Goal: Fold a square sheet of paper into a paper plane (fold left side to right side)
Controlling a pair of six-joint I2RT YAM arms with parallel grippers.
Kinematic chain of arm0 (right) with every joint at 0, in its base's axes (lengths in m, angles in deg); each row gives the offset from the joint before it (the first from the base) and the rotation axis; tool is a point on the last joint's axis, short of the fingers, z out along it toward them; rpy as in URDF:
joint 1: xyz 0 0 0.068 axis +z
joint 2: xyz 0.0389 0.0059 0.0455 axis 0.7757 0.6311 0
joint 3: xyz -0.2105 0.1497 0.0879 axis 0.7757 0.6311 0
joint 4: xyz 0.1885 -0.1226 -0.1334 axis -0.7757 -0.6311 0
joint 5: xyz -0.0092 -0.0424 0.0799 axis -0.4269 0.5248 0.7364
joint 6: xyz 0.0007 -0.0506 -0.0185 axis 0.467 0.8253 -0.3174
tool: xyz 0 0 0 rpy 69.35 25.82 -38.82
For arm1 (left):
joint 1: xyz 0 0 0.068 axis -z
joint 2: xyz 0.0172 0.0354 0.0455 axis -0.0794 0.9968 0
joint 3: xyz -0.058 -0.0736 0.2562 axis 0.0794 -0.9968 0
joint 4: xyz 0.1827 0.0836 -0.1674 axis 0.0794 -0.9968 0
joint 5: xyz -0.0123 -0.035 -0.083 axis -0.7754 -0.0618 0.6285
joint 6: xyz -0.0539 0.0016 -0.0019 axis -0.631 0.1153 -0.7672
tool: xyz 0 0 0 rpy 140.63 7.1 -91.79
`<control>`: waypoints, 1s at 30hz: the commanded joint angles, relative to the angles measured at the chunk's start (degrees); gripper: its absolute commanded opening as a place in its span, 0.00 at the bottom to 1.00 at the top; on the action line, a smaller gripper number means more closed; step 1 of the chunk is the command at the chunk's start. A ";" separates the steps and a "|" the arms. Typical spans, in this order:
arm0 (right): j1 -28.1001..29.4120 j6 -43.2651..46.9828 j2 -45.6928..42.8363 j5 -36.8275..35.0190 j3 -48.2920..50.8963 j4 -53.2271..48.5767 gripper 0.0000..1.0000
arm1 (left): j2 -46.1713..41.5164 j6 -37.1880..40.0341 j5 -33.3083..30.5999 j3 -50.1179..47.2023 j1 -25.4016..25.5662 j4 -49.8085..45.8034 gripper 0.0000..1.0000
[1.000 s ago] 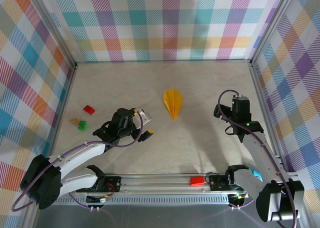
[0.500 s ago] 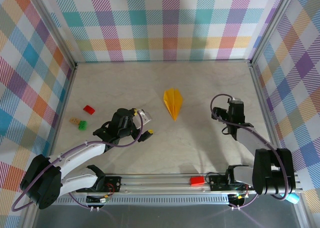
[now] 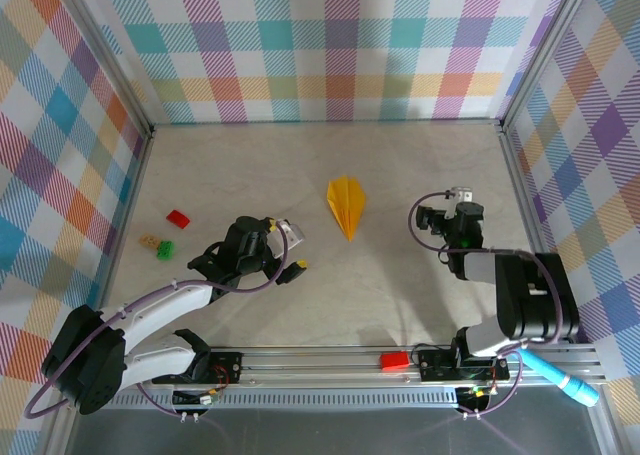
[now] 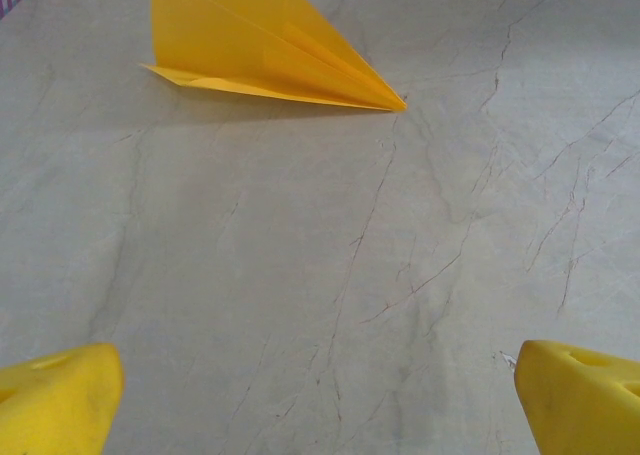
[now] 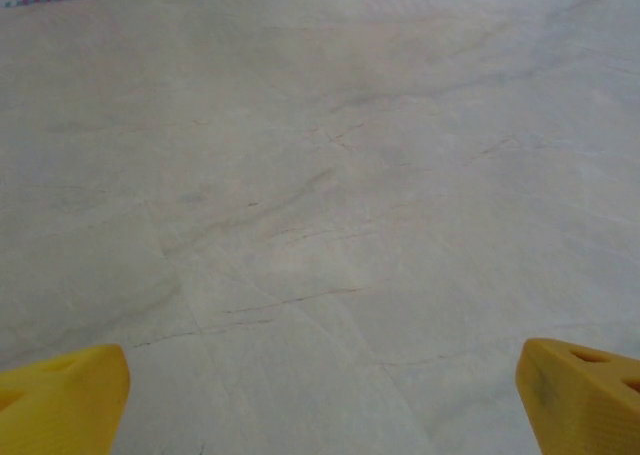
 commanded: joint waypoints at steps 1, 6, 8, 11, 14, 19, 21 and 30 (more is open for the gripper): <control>-0.32 2.11 0.79 3.46 0.50 6.96 0.99 | 0.16 0.91 0.85 0.64 0.48 0.67 1.00; -0.34 1.93 1.53 3.41 0.08 7.21 0.99 | 0.19 0.01 -0.61 0.20 0.38 2.37 1.00; -0.38 1.99 1.56 3.35 0.08 7.24 0.99 | -0.14 -1.79 -1.65 -0.01 -0.09 3.70 1.00; -0.40 2.07 1.39 3.34 0.23 7.35 0.99 | -0.15 -7.36 -5.04 0.31 -2.01 5.62 1.00; -0.38 2.10 1.33 3.34 0.26 7.17 0.99 | -0.27 -10.51 -9.12 4.34 -3.54 0.80 1.00; -0.44 2.12 1.39 3.35 0.17 7.17 0.99 | -0.72 -14.32 -15.20 8.00 -6.68 -5.83 1.00; -0.34 2.09 1.39 3.31 0.17 7.17 0.99 | -1.11 -18.69 -17.37 6.49 -8.66 -5.05 1.00; -0.36 2.09 1.38 3.33 0.17 7.24 0.99 | 0.51 -26.25 -37.74 -4.20 -10.98 10.60 1.00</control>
